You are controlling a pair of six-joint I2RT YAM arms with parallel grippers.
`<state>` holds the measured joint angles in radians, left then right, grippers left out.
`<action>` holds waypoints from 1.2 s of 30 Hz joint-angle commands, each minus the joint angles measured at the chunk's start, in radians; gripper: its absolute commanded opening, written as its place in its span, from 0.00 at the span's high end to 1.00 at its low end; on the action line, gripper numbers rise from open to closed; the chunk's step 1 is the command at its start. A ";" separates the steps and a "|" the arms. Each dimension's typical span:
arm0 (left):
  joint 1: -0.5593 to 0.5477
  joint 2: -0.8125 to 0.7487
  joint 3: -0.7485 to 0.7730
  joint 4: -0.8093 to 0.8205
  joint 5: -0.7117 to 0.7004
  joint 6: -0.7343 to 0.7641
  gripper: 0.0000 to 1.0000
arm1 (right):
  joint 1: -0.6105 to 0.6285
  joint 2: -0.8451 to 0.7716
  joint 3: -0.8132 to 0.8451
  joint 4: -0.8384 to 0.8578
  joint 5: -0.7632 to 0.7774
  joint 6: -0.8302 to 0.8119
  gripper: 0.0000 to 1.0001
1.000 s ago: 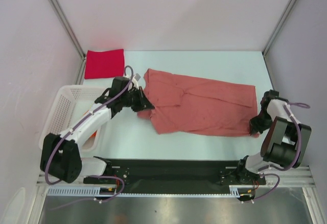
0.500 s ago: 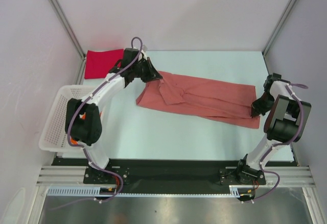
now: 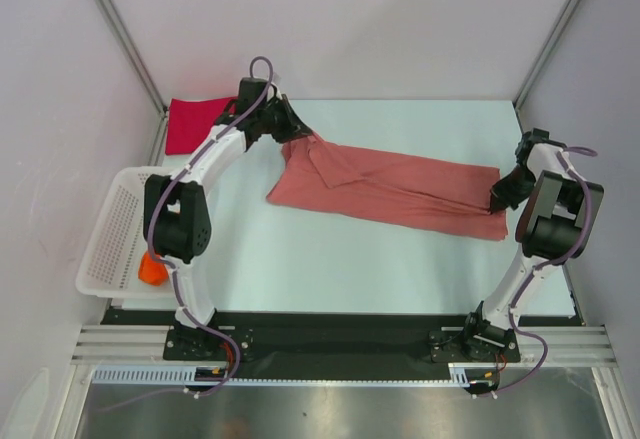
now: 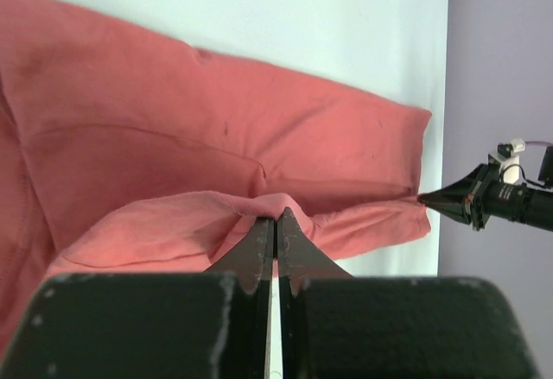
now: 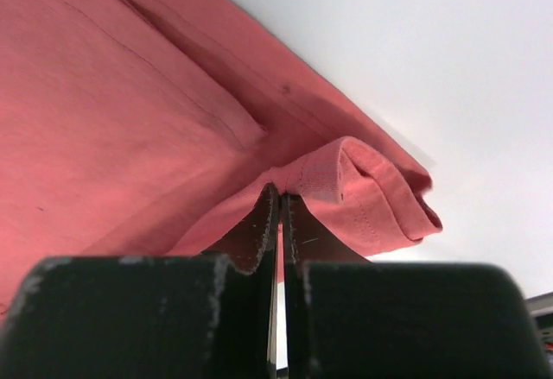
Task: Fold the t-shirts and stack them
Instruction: Fold the tshirt
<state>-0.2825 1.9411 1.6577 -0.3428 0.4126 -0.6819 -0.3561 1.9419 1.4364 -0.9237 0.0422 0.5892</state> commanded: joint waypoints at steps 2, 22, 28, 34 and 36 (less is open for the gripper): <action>0.029 0.028 0.073 -0.004 -0.017 -0.016 1.00 | 0.009 0.026 0.067 -0.017 -0.021 -0.034 1.00; 0.031 0.162 0.145 -0.009 -0.001 -0.015 1.00 | 0.016 0.091 0.114 -0.007 -0.028 -0.026 0.98; 0.035 0.205 0.181 -0.009 -0.001 -0.018 1.00 | 0.017 0.100 0.125 0.002 -0.025 -0.038 0.95; 0.039 0.234 0.200 -0.018 -0.034 0.034 0.97 | 0.002 0.098 0.139 0.016 -0.024 -0.071 0.77; 0.039 0.229 0.223 -0.074 -0.095 0.067 0.88 | -0.012 0.082 0.157 0.006 0.004 -0.121 0.67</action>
<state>-0.2546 2.1761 1.8168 -0.3779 0.3870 -0.6666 -0.3473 2.0407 1.5326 -0.9222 0.0154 0.5358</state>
